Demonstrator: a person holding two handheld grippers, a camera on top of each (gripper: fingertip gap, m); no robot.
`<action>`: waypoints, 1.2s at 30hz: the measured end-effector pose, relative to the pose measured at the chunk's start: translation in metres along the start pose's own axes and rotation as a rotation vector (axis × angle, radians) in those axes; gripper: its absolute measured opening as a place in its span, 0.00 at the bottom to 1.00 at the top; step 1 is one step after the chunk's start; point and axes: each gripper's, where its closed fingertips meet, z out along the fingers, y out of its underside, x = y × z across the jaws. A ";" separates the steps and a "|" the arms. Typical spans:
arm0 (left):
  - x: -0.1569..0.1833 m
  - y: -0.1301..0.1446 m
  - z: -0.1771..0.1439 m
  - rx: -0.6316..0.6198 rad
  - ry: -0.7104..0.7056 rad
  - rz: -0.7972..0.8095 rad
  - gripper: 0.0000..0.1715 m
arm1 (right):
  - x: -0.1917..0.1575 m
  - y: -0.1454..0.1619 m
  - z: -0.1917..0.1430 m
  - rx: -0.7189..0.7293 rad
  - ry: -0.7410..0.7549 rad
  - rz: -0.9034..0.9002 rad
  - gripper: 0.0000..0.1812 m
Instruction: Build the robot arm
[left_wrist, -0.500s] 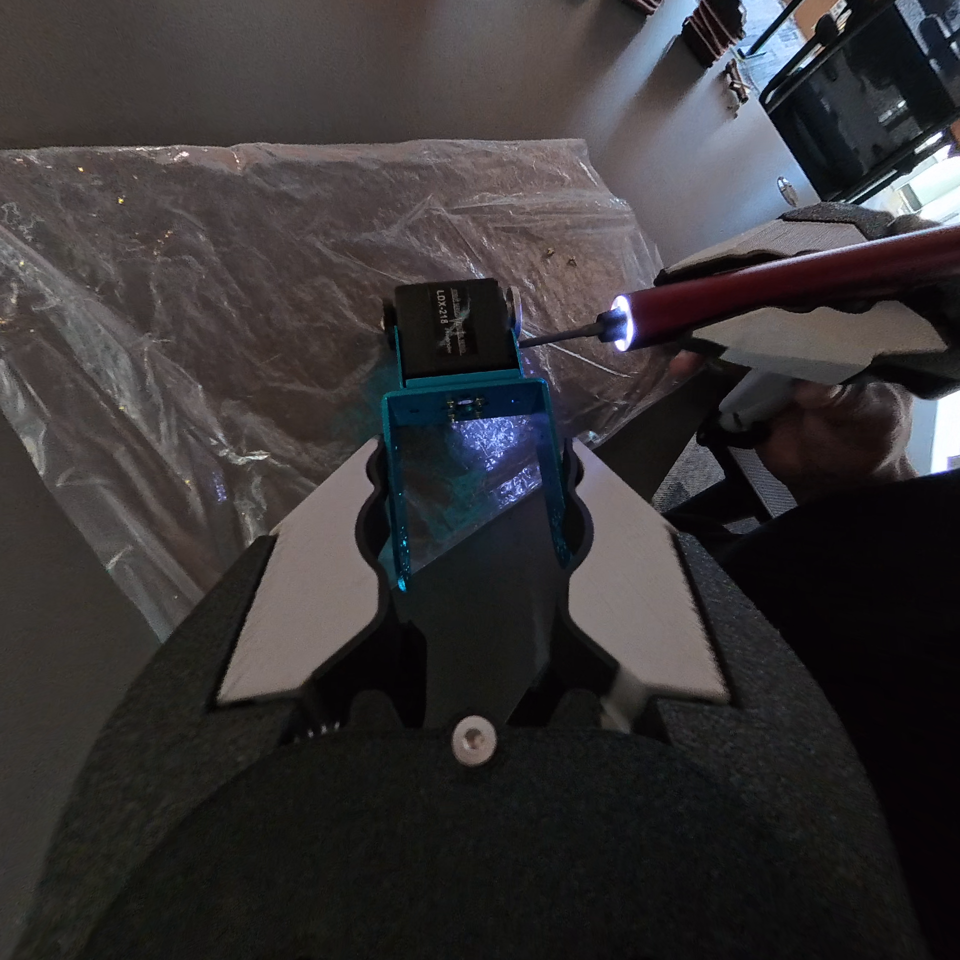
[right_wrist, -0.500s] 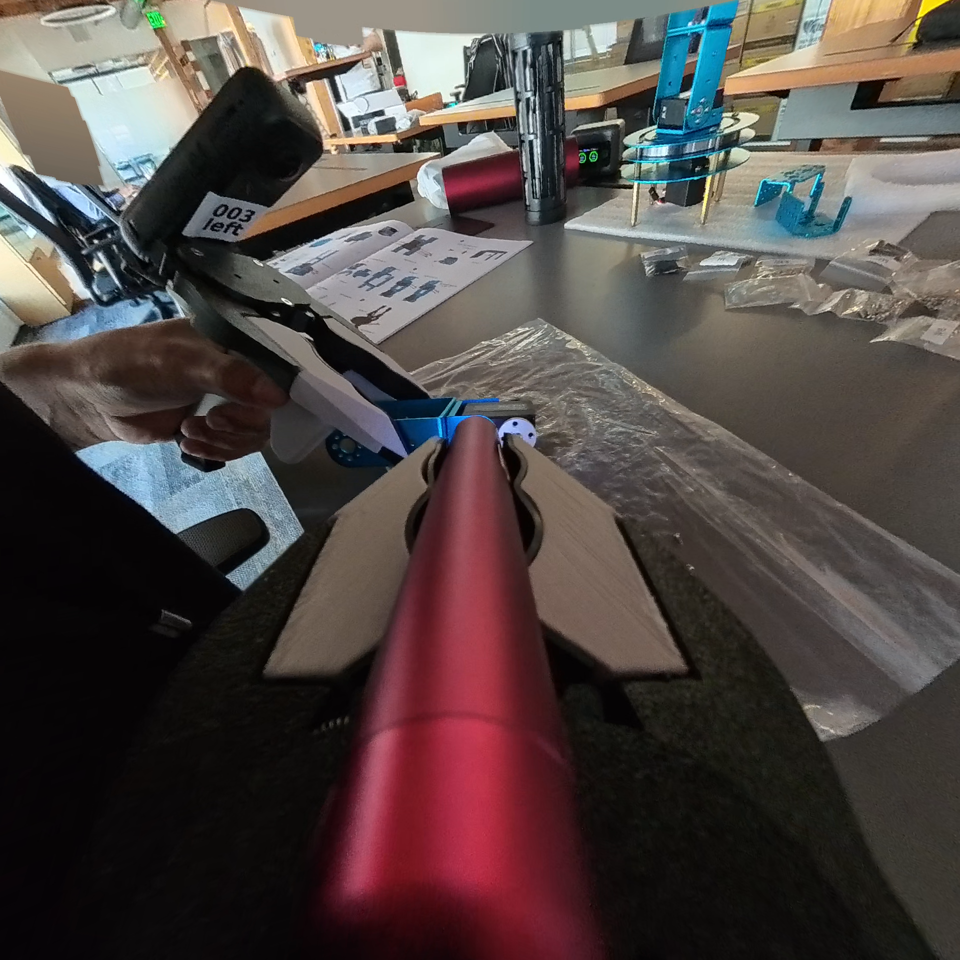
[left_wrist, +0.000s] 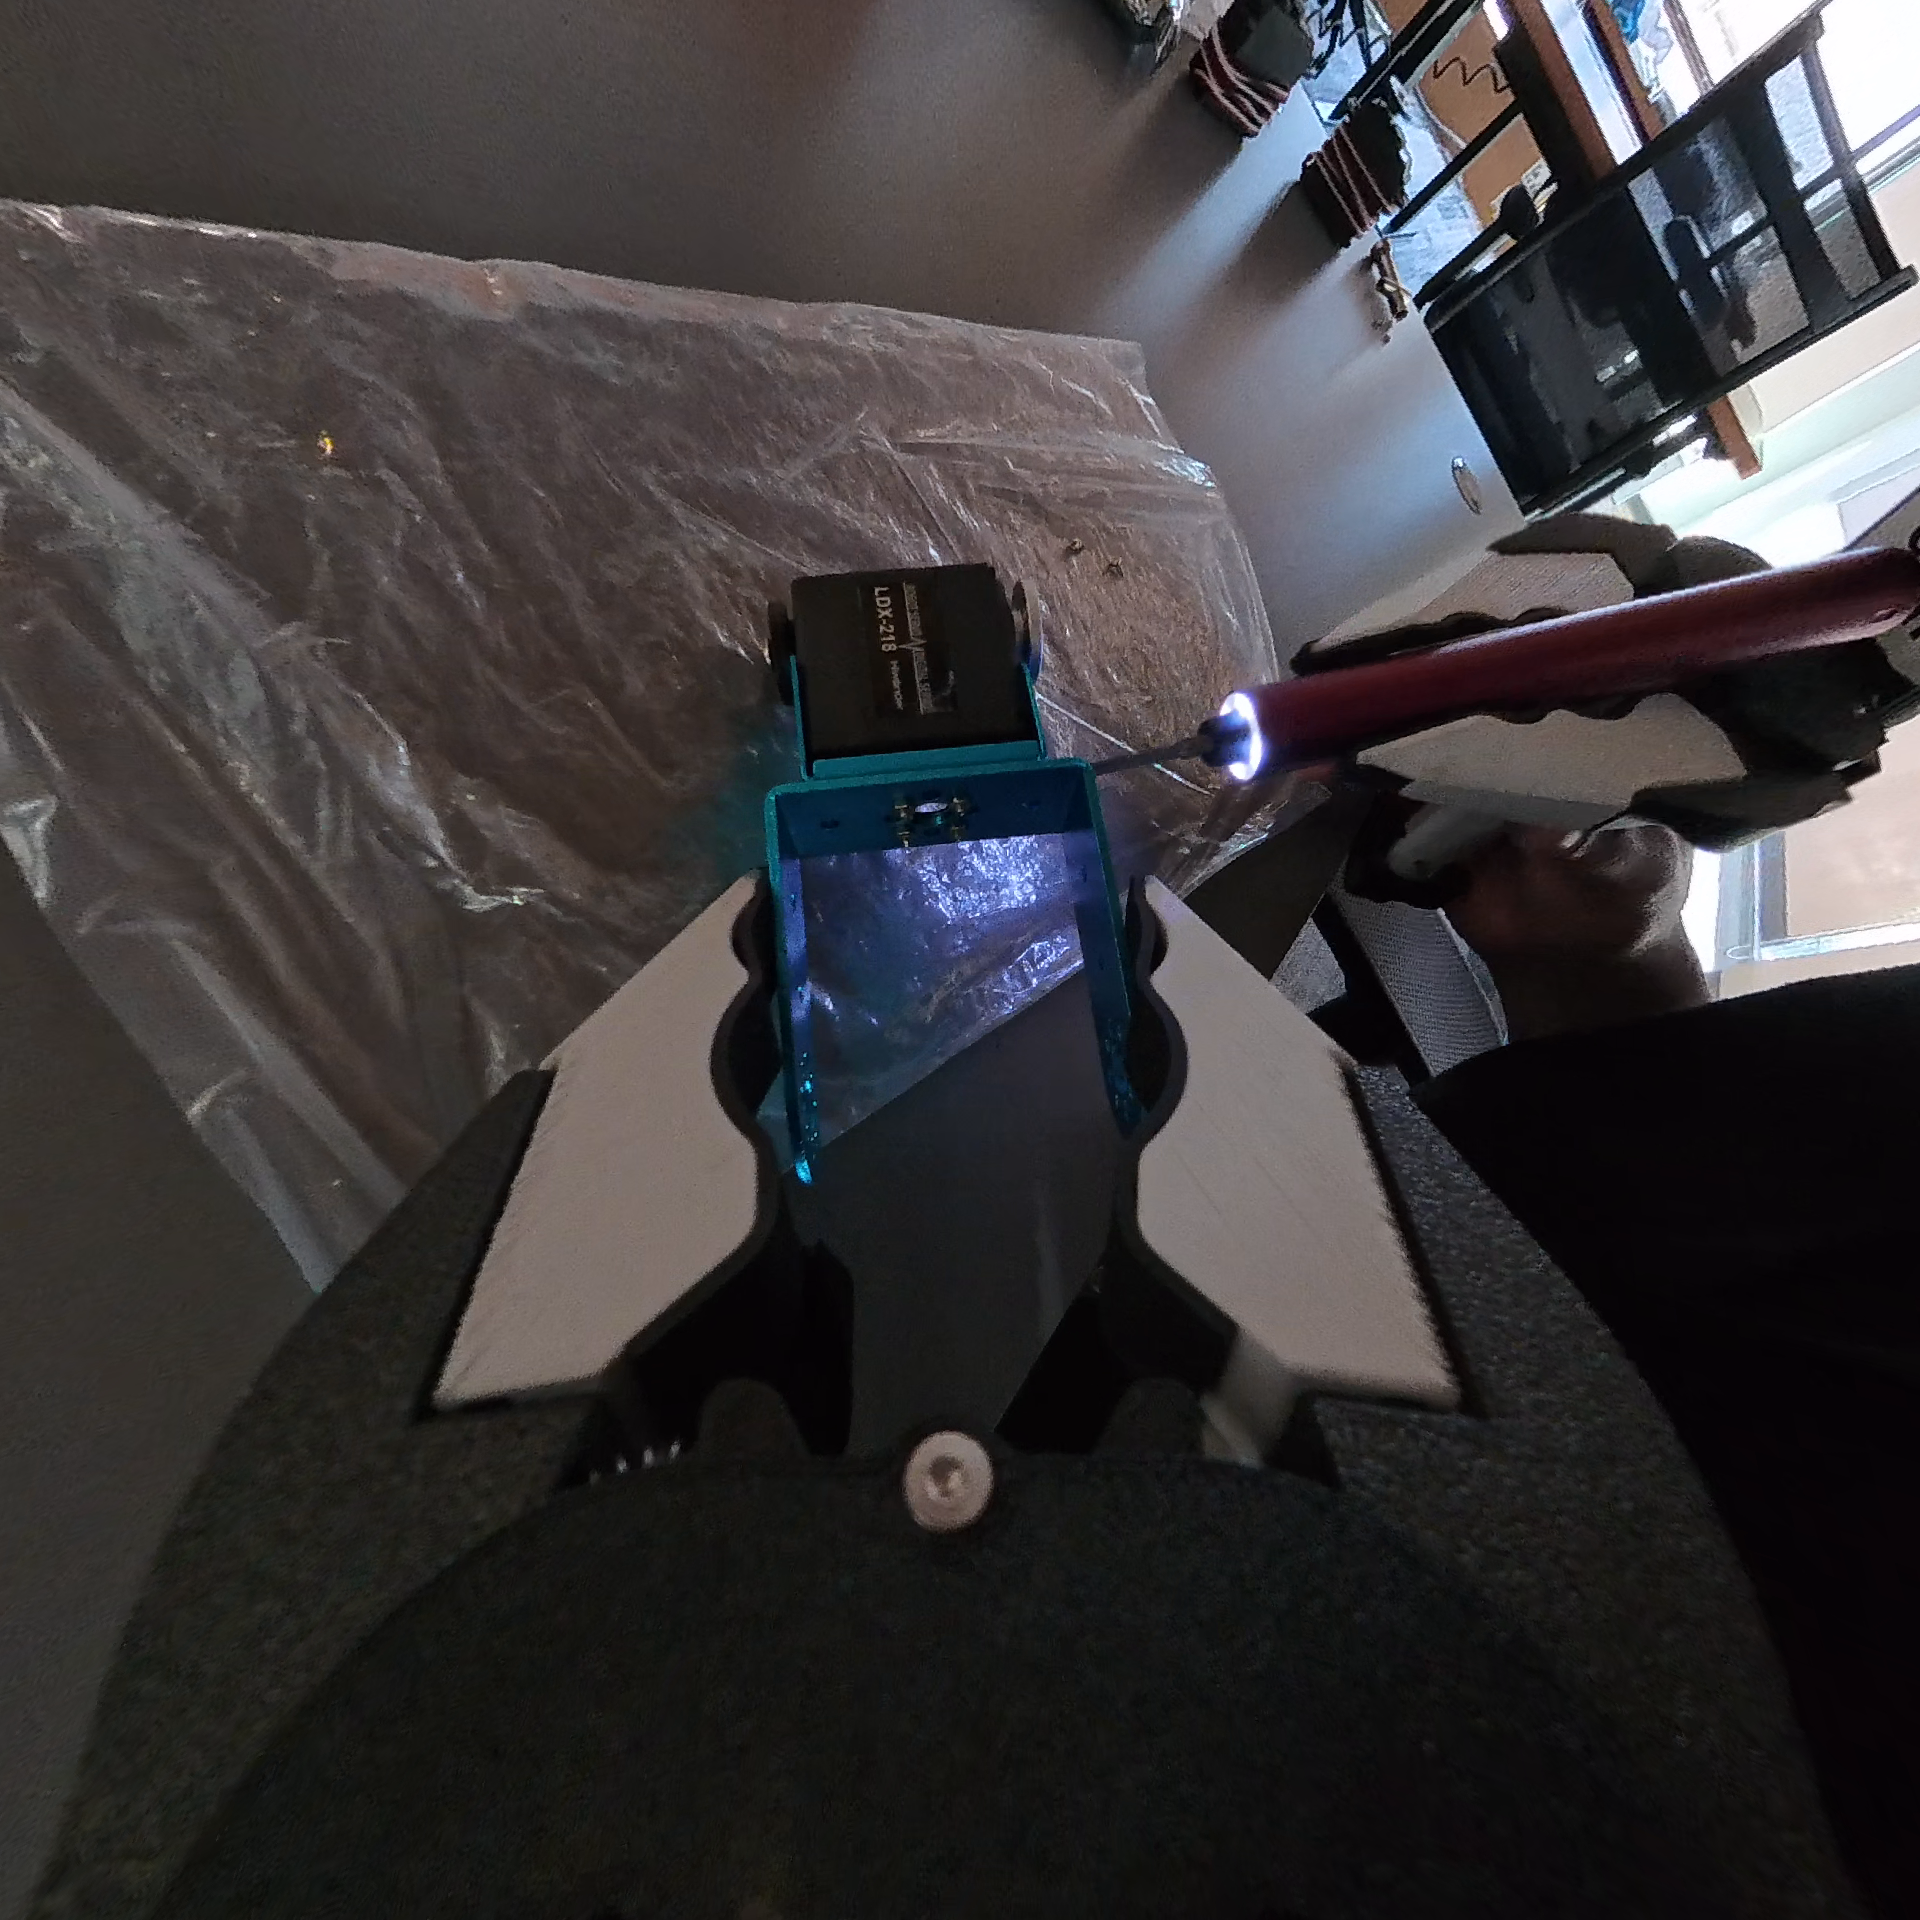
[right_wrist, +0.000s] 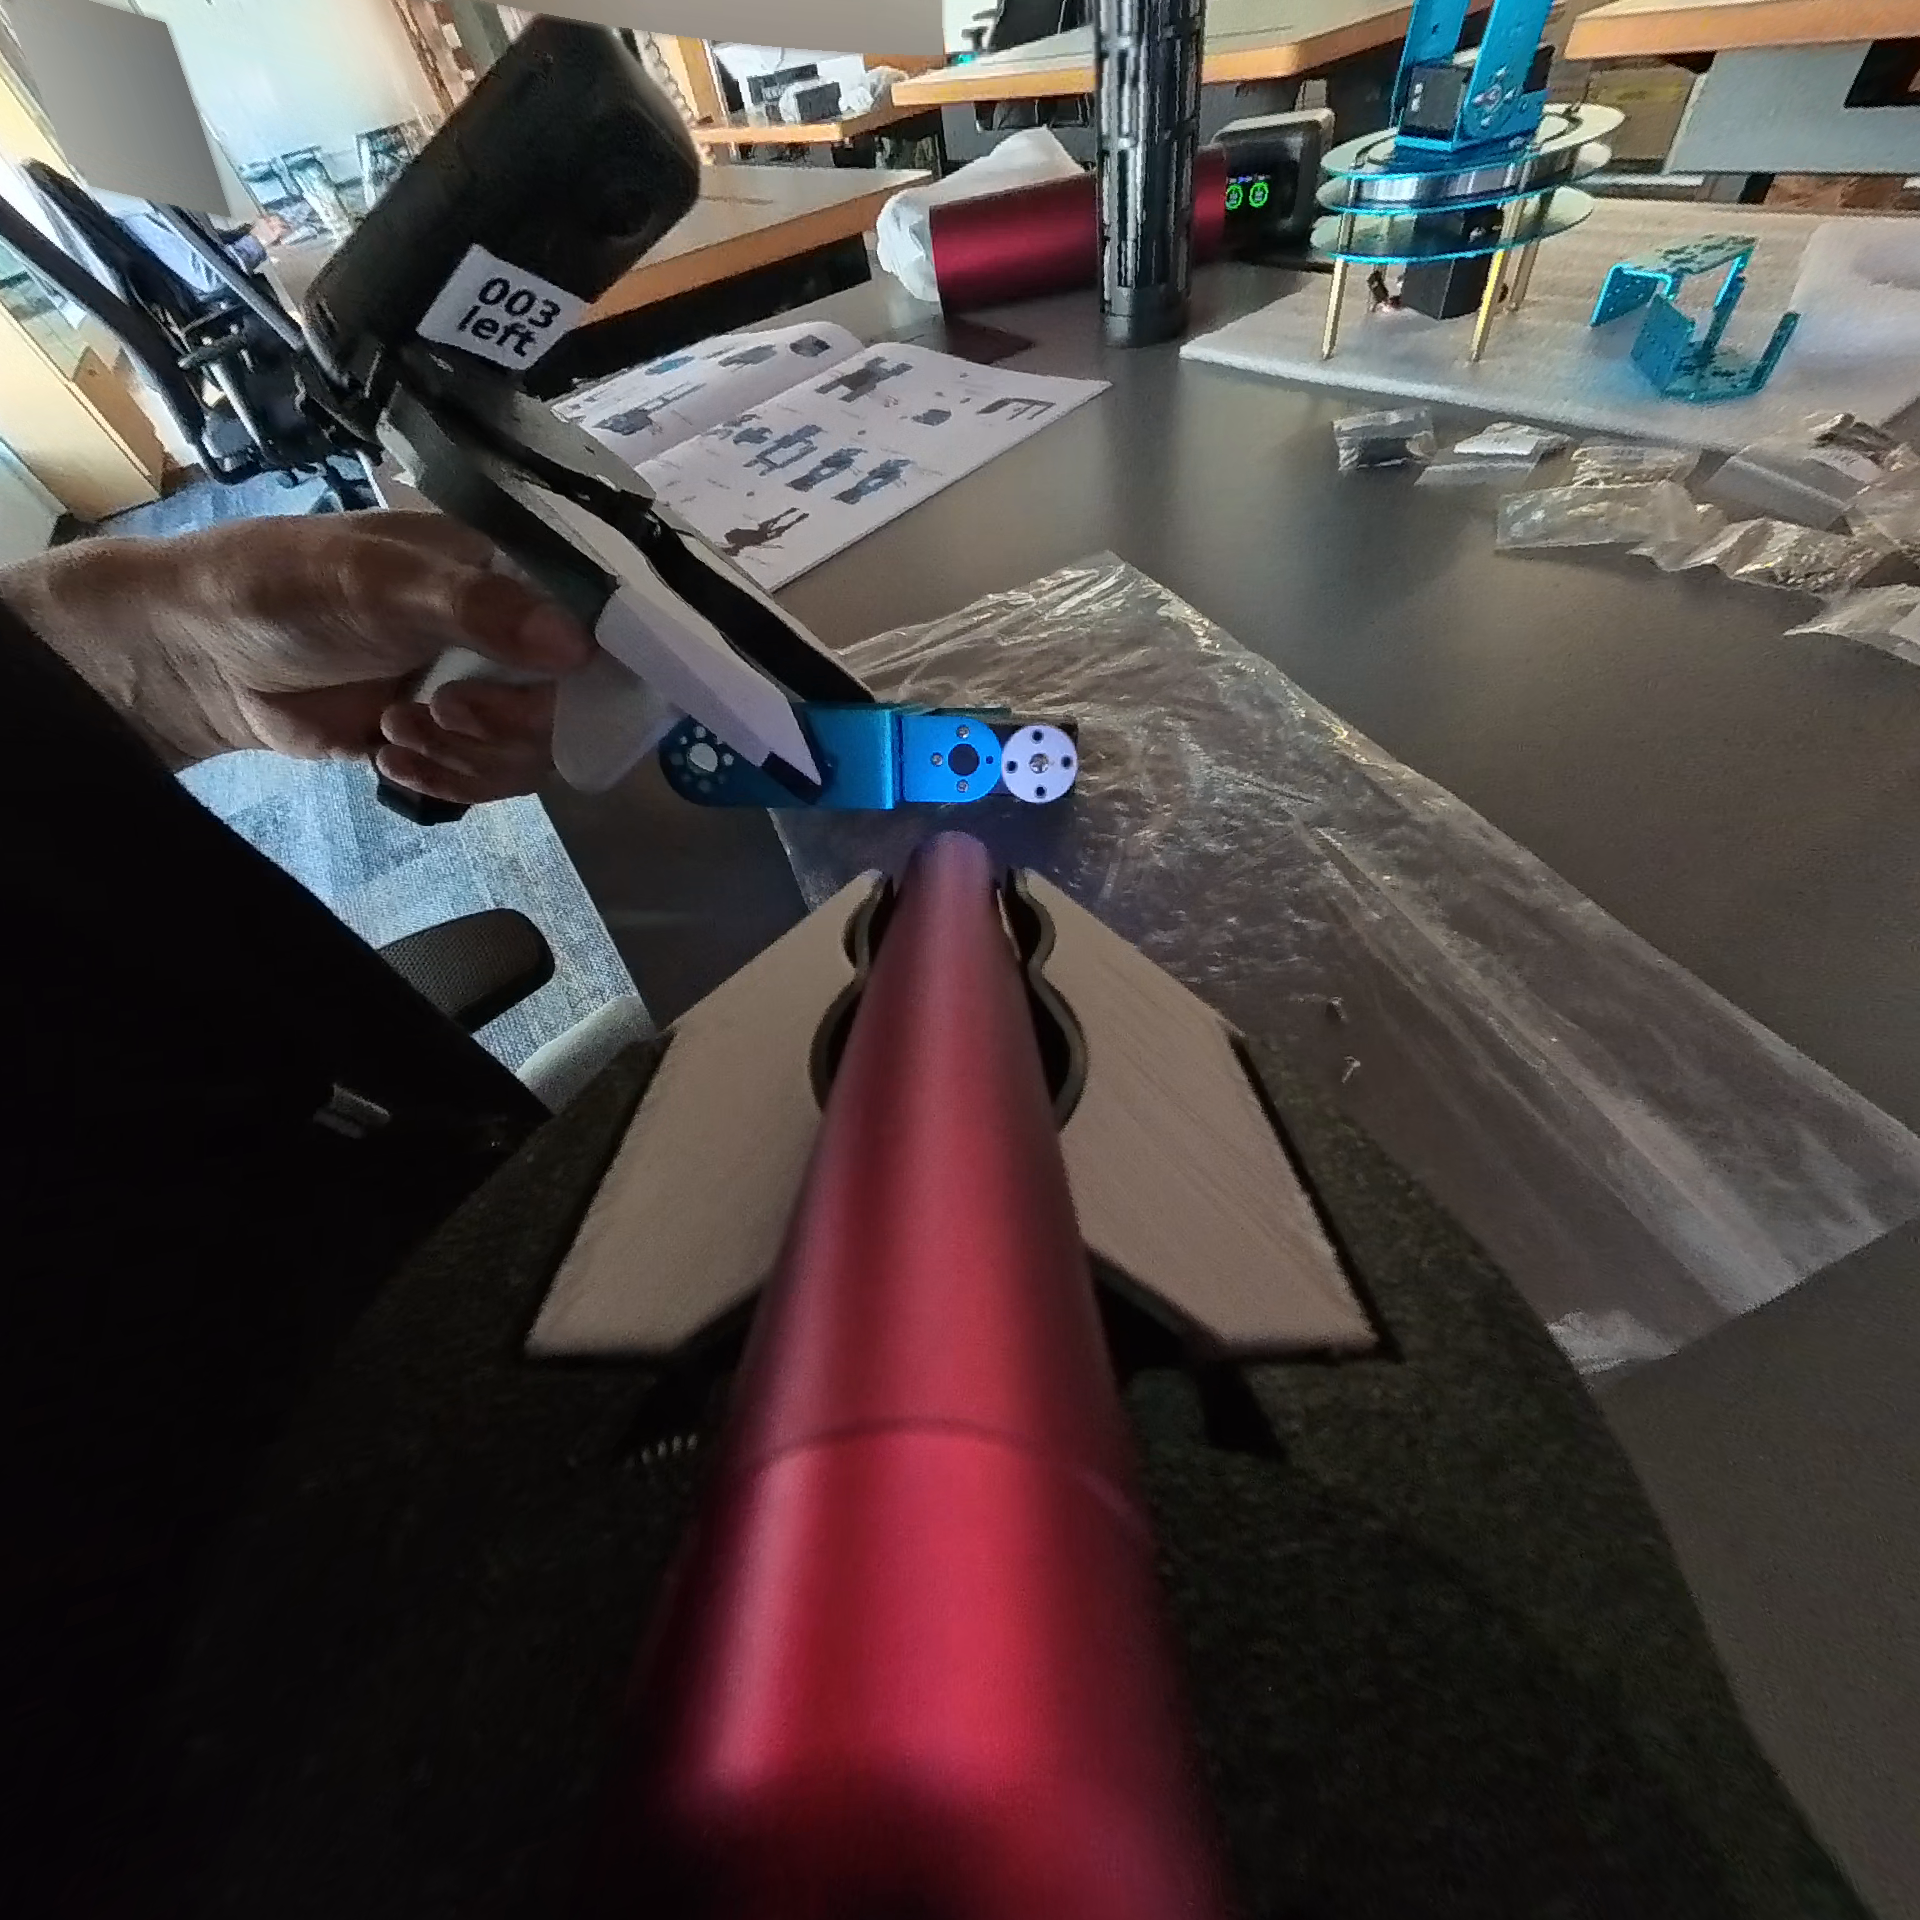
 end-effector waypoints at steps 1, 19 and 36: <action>0.000 0.000 0.000 -0.001 -0.002 0.001 0.38 | -0.001 -0.001 0.001 0.004 0.000 0.000 0.12; 0.001 0.001 0.000 -0.004 -0.013 0.016 0.39 | -0.002 -0.007 0.012 0.053 0.026 0.002 0.12; 0.000 0.009 0.007 -0.042 -0.185 0.246 0.38 | 0.008 0.003 -0.004 -0.008 -0.003 0.011 0.12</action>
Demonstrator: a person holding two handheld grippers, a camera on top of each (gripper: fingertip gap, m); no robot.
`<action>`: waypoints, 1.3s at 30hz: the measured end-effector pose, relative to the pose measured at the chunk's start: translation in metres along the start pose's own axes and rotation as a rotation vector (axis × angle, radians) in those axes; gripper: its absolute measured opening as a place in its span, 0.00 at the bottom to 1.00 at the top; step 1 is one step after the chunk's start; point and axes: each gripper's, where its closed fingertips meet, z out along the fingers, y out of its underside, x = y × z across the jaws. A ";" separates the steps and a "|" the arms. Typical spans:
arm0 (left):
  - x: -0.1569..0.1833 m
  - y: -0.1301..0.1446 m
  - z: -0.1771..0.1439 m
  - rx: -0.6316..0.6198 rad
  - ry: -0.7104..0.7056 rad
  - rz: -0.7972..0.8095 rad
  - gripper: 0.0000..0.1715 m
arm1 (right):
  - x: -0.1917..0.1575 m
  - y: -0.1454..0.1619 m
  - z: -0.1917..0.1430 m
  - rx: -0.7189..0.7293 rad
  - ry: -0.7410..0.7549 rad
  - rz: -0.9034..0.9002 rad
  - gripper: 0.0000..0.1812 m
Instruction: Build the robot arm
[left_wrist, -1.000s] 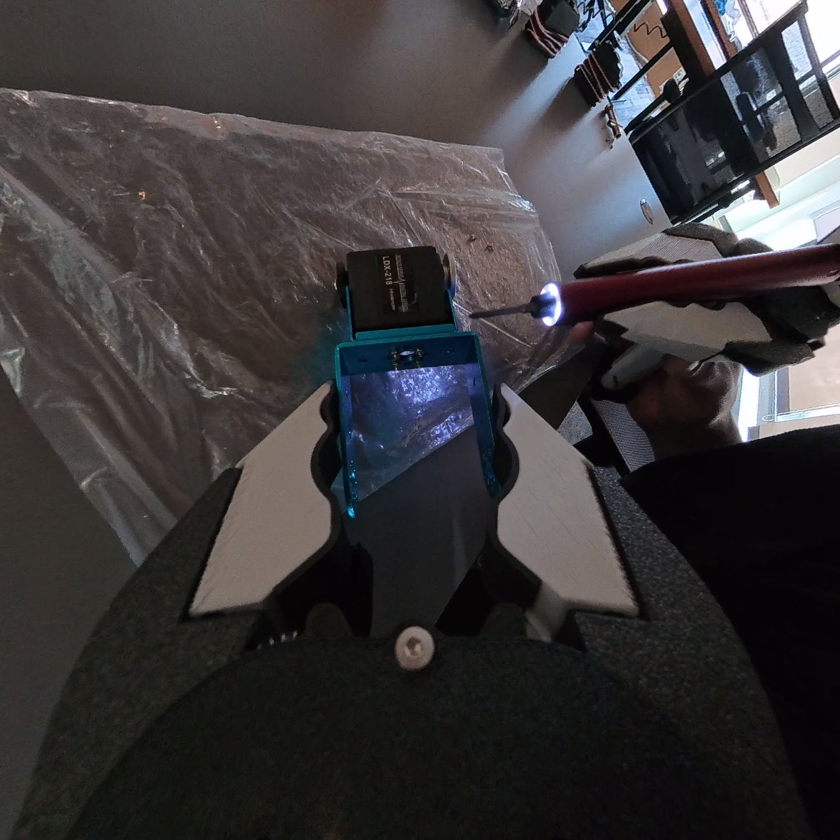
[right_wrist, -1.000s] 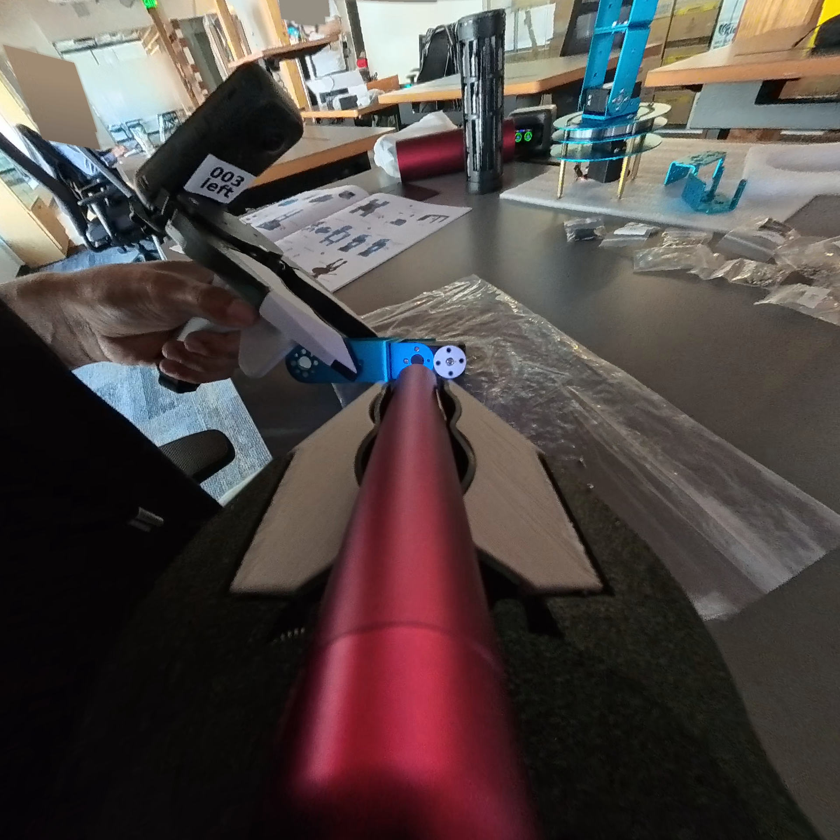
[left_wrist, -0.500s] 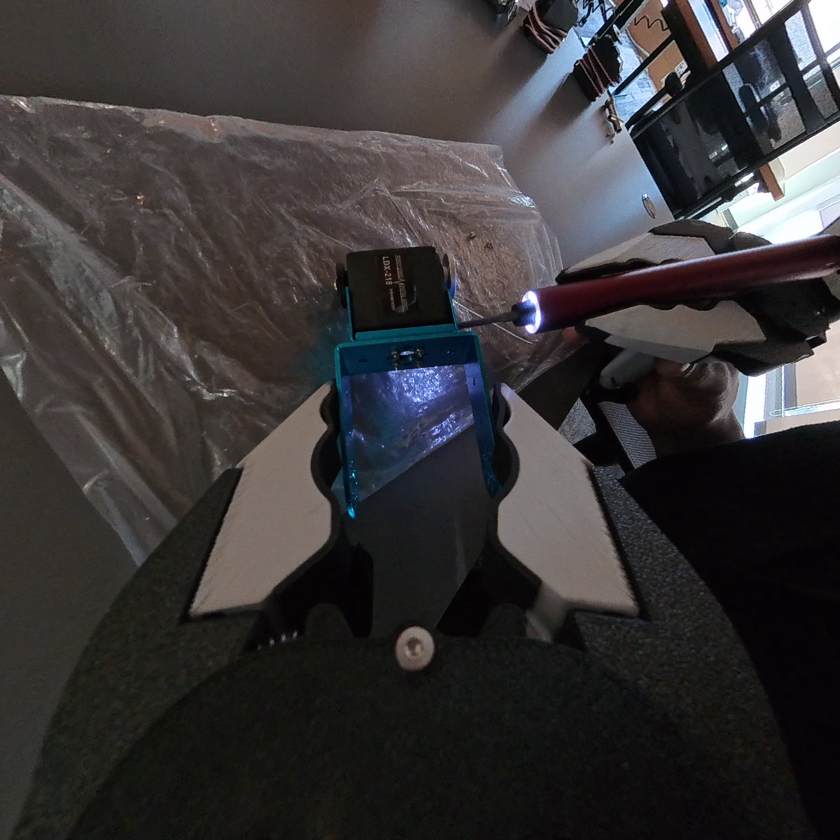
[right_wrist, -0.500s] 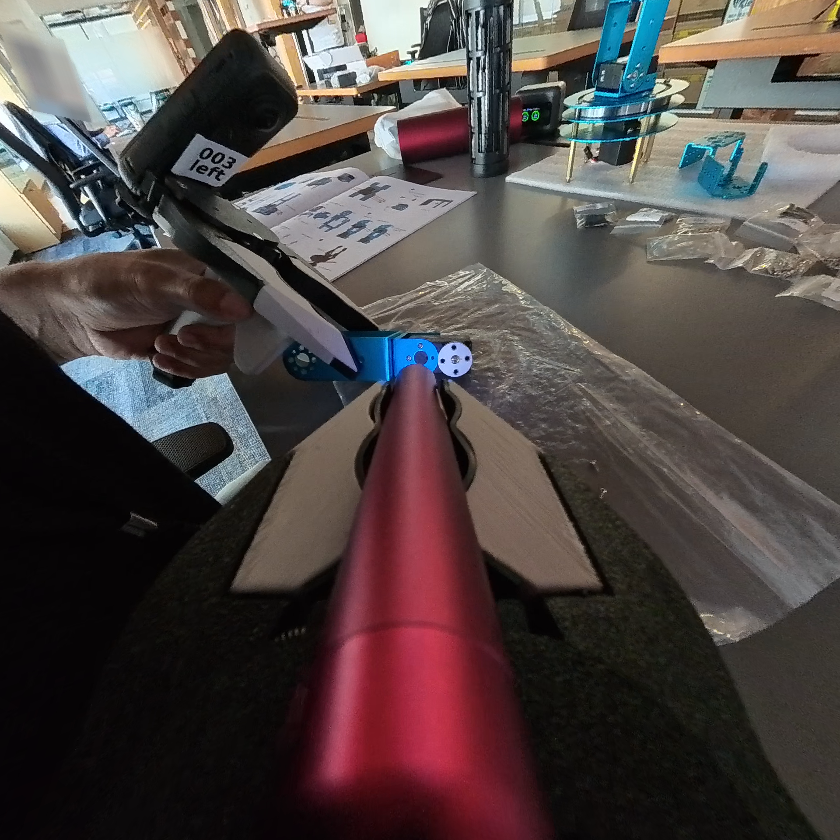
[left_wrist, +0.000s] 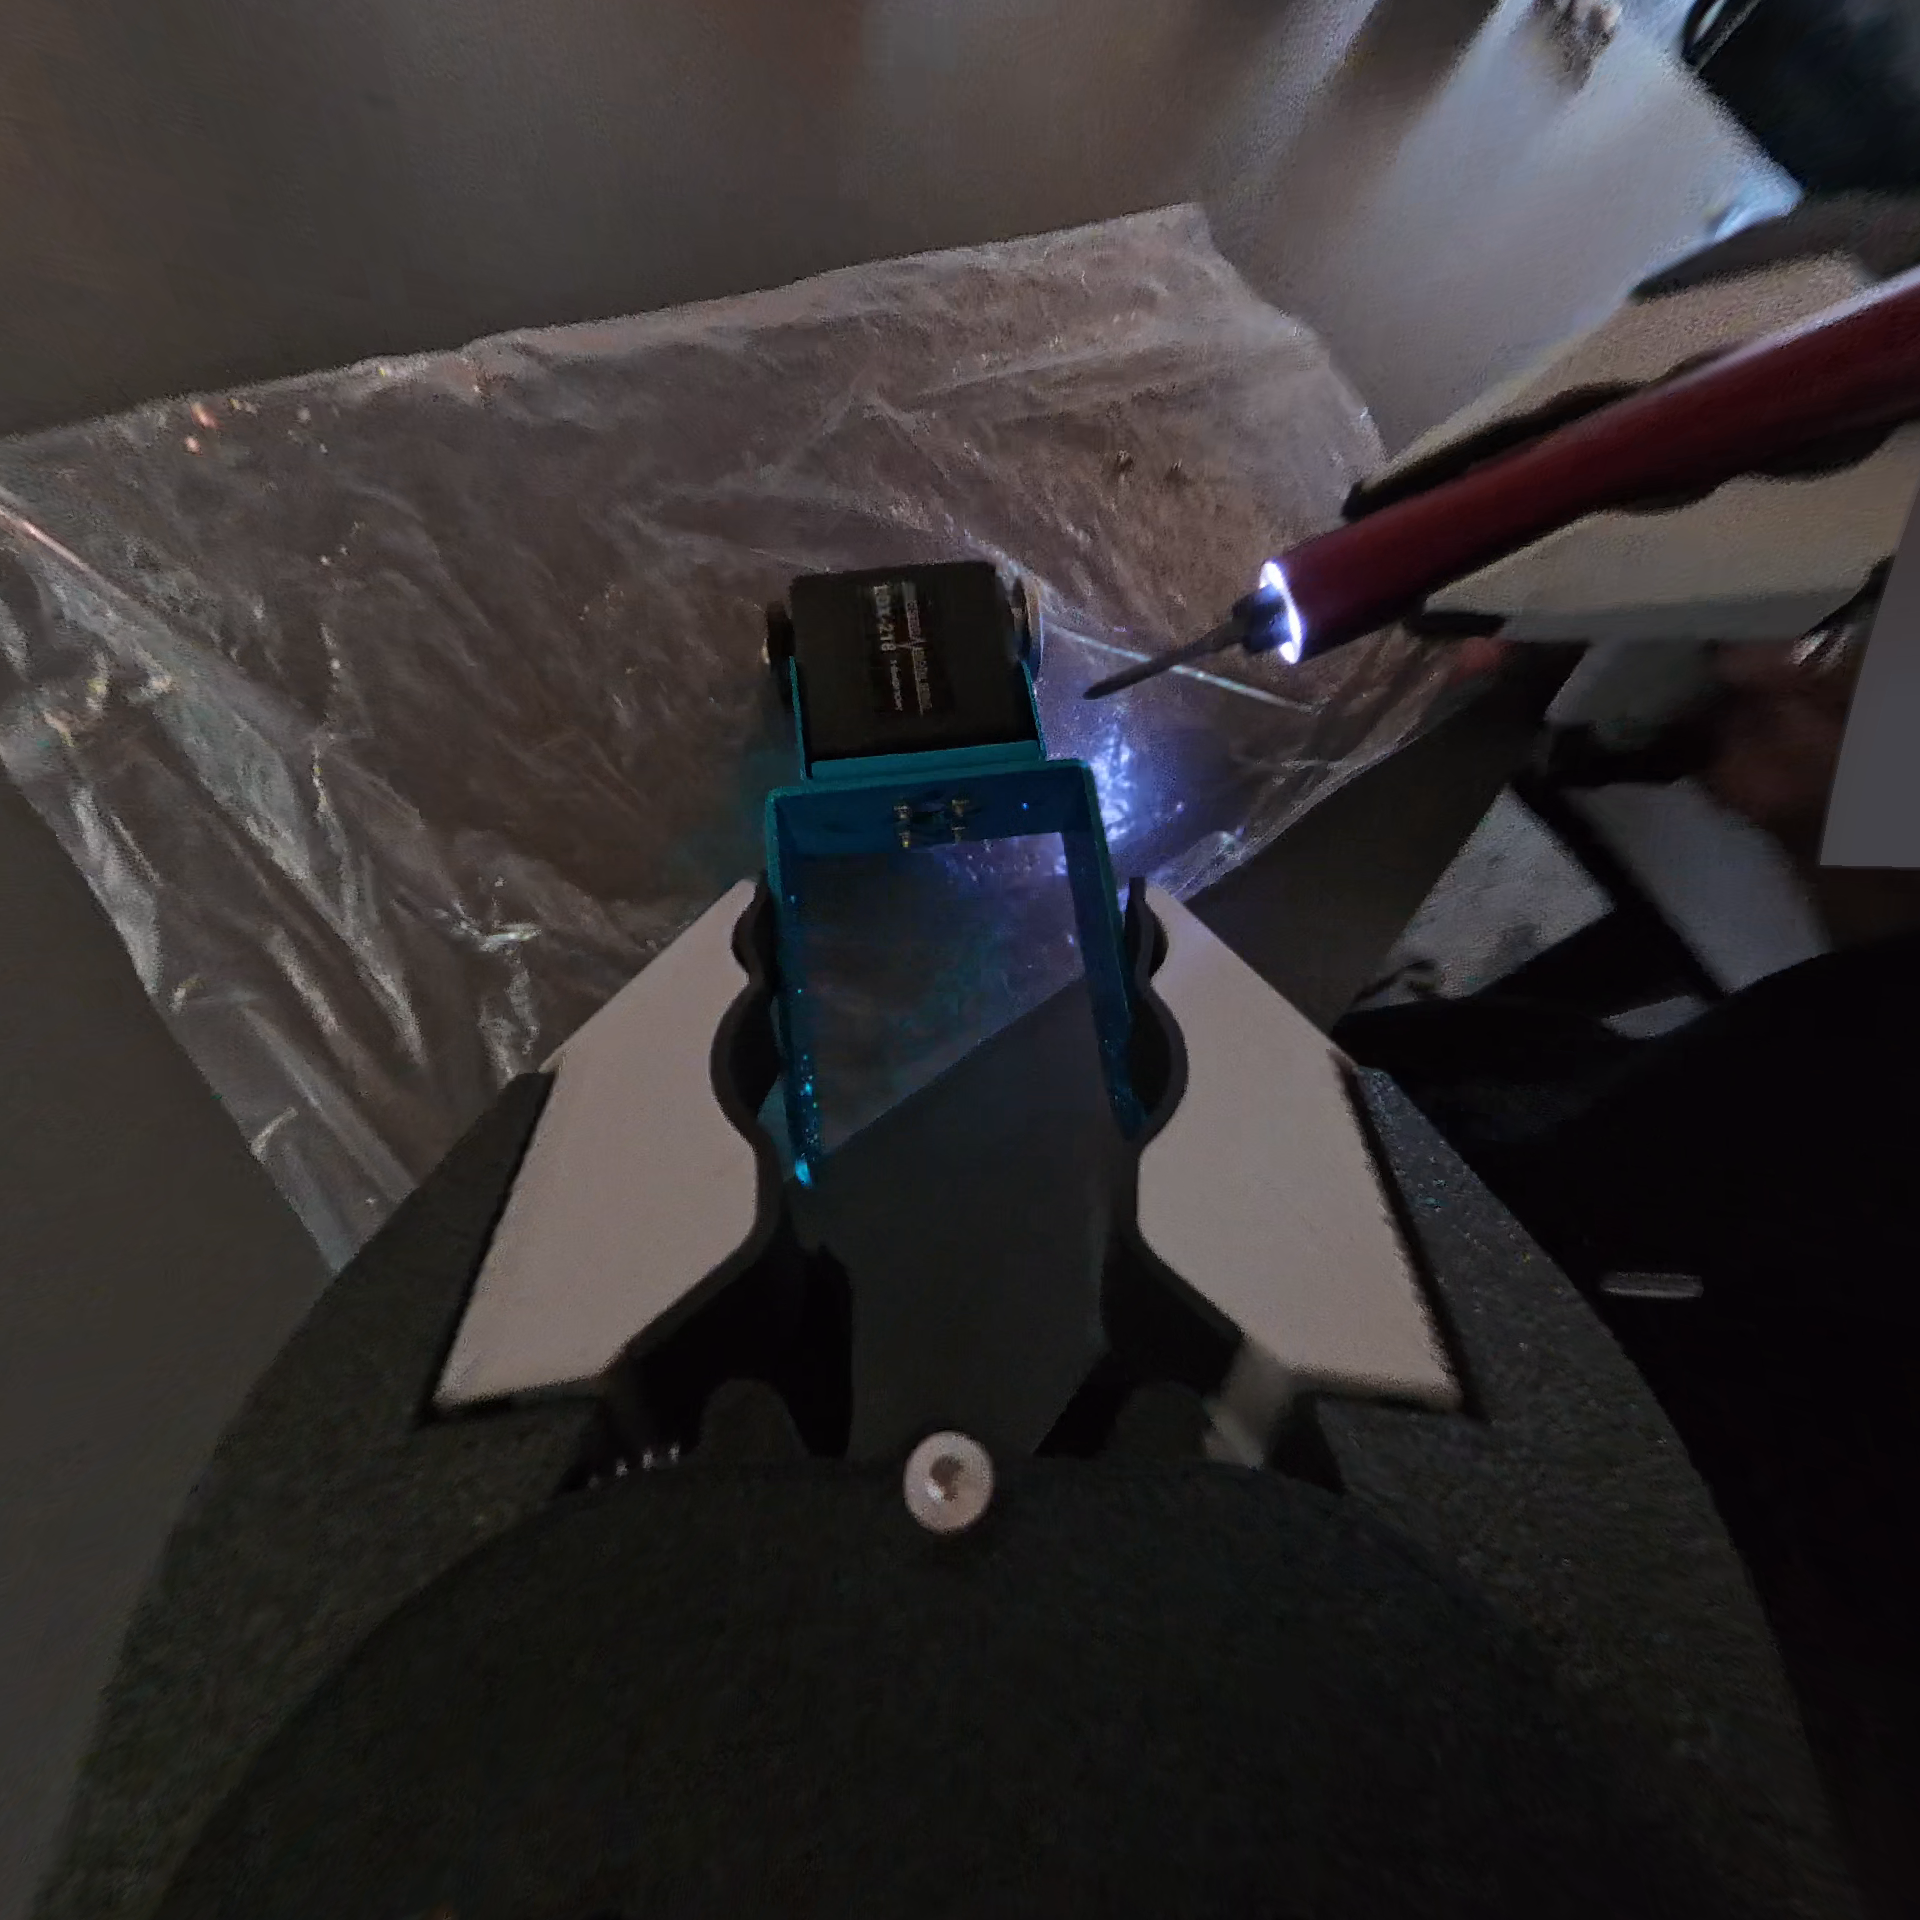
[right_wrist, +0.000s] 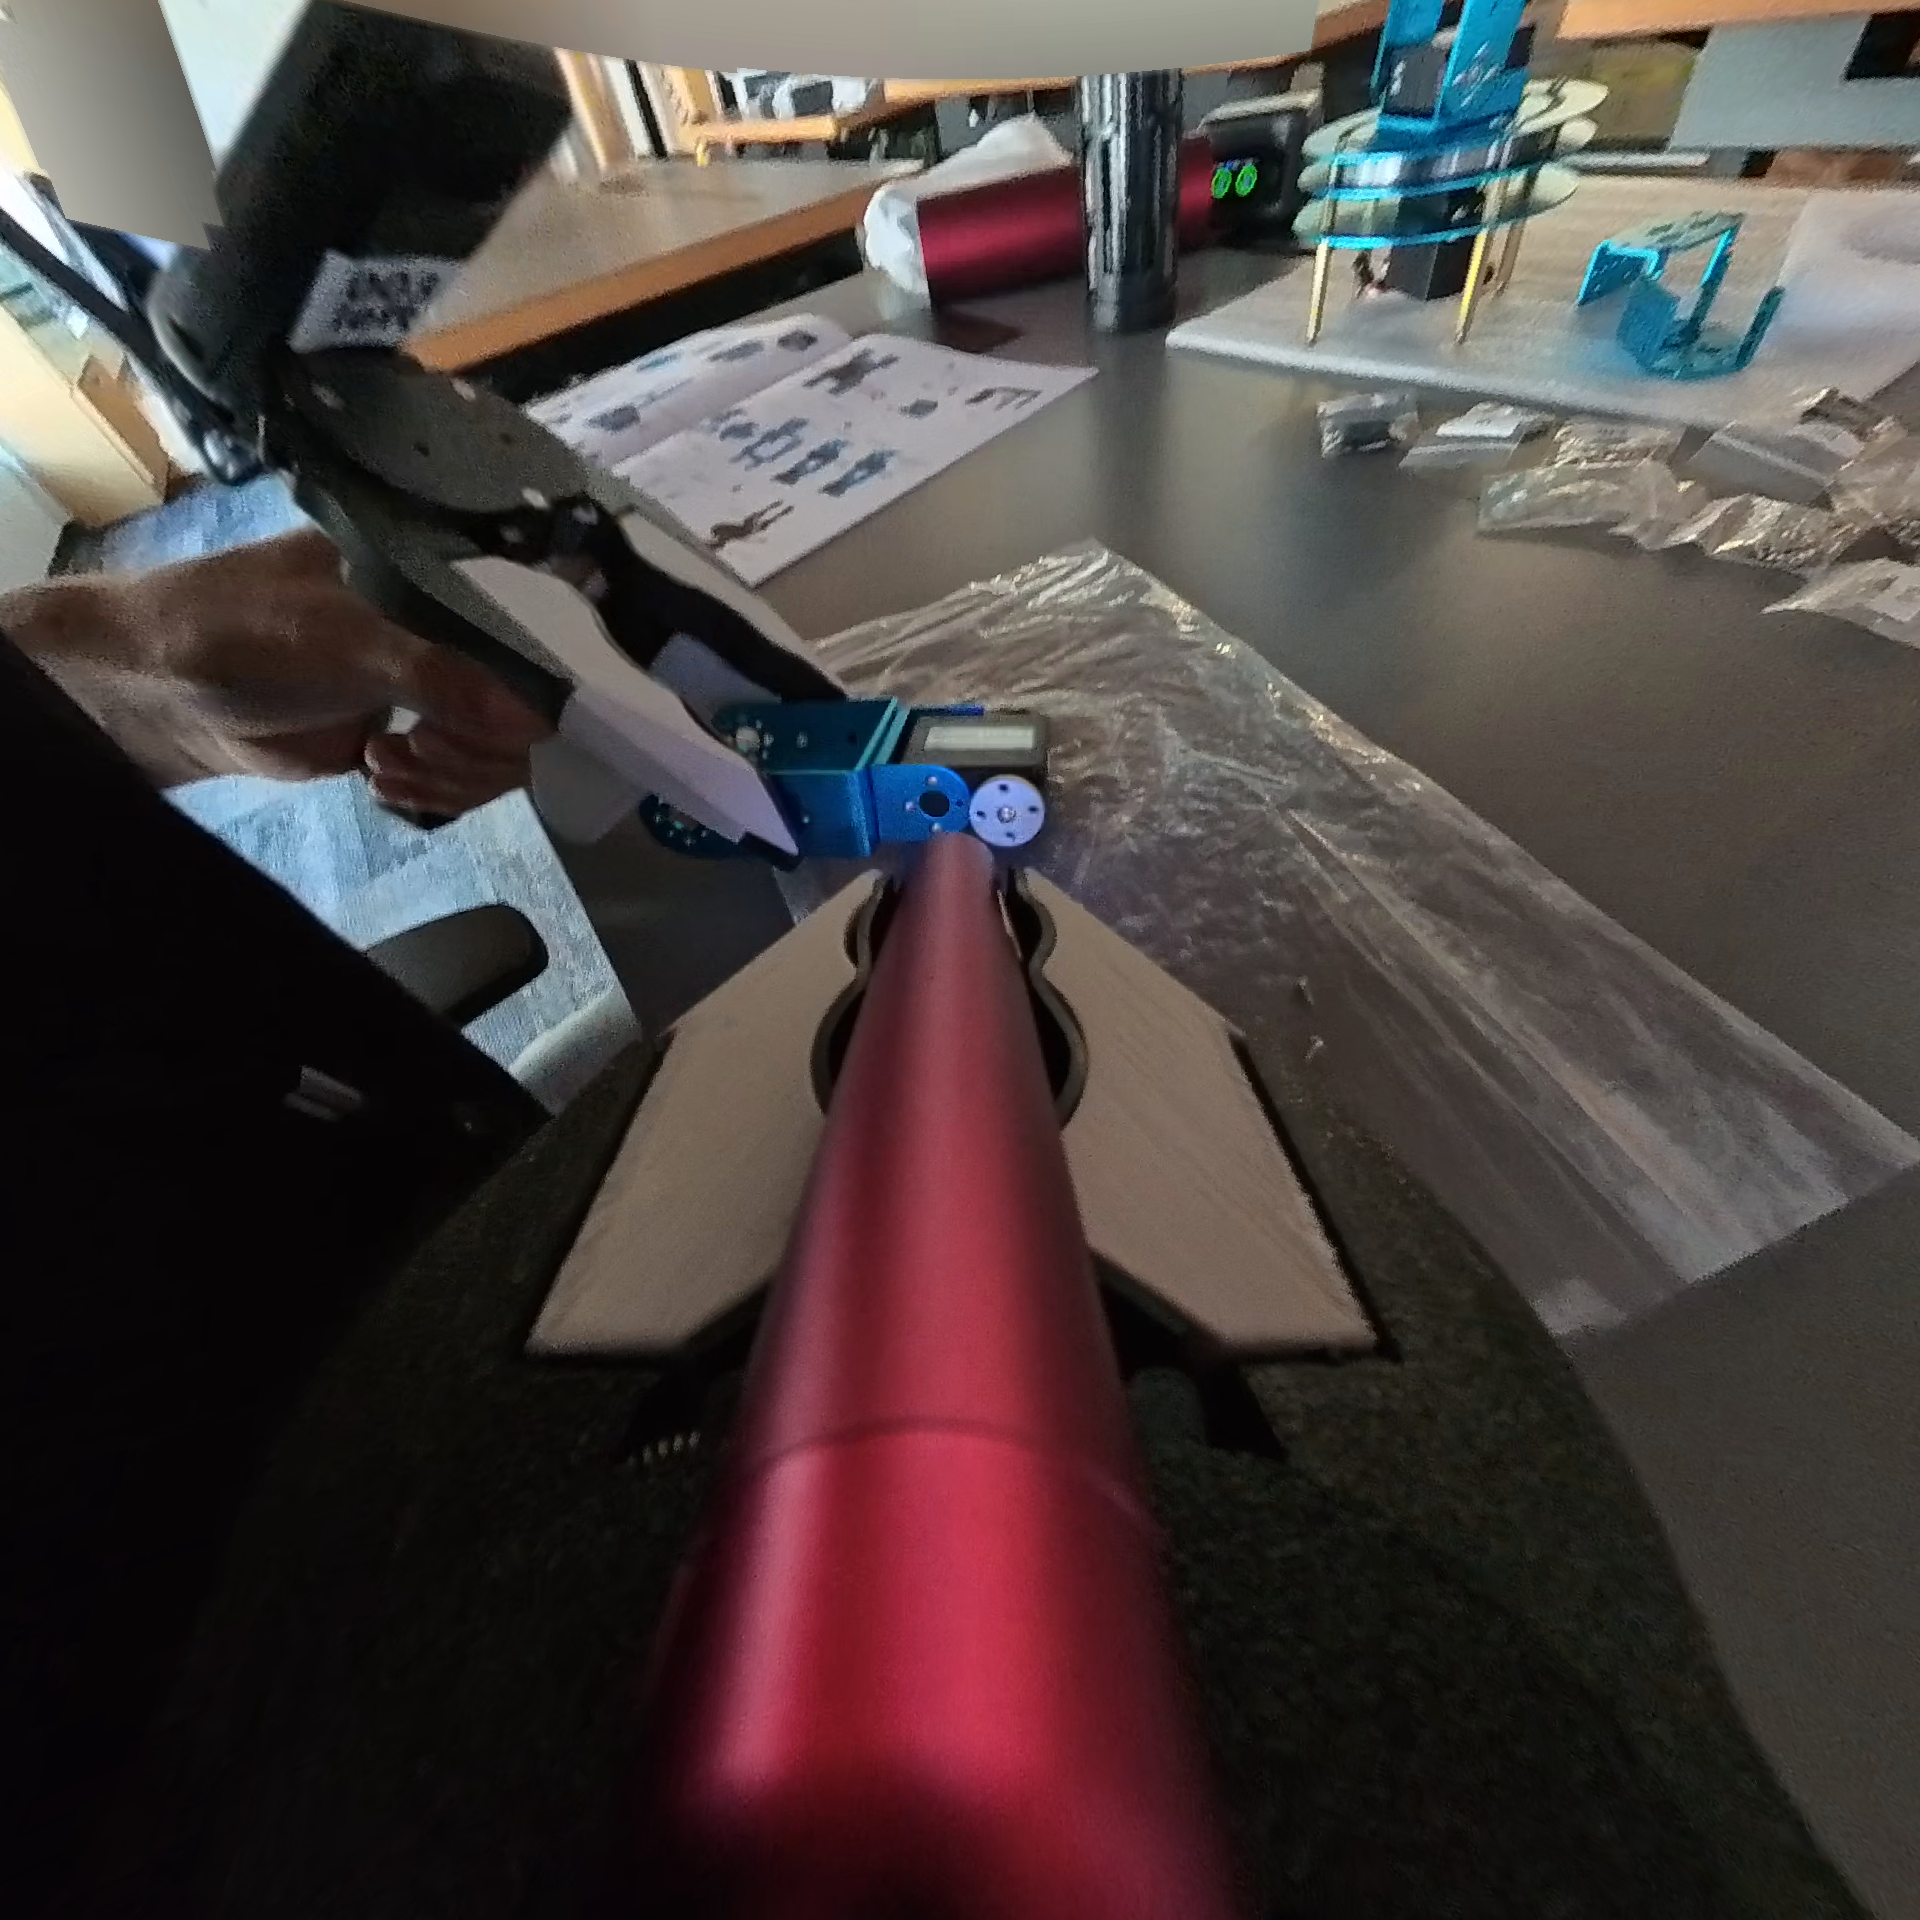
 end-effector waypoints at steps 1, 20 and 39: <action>0.000 0.001 0.001 -0.008 -0.031 0.048 0.38 | 0.001 0.003 -0.002 -0.016 -0.005 -0.010 0.12; -0.002 -0.027 -0.012 -0.230 -0.566 1.637 0.38 | 0.009 -0.068 -0.016 -0.064 -0.308 -0.109 0.12; -0.033 -0.046 -0.007 -0.086 -0.638 1.969 0.38 | 0.027 -0.069 0.016 -0.241 -0.316 -0.297 0.13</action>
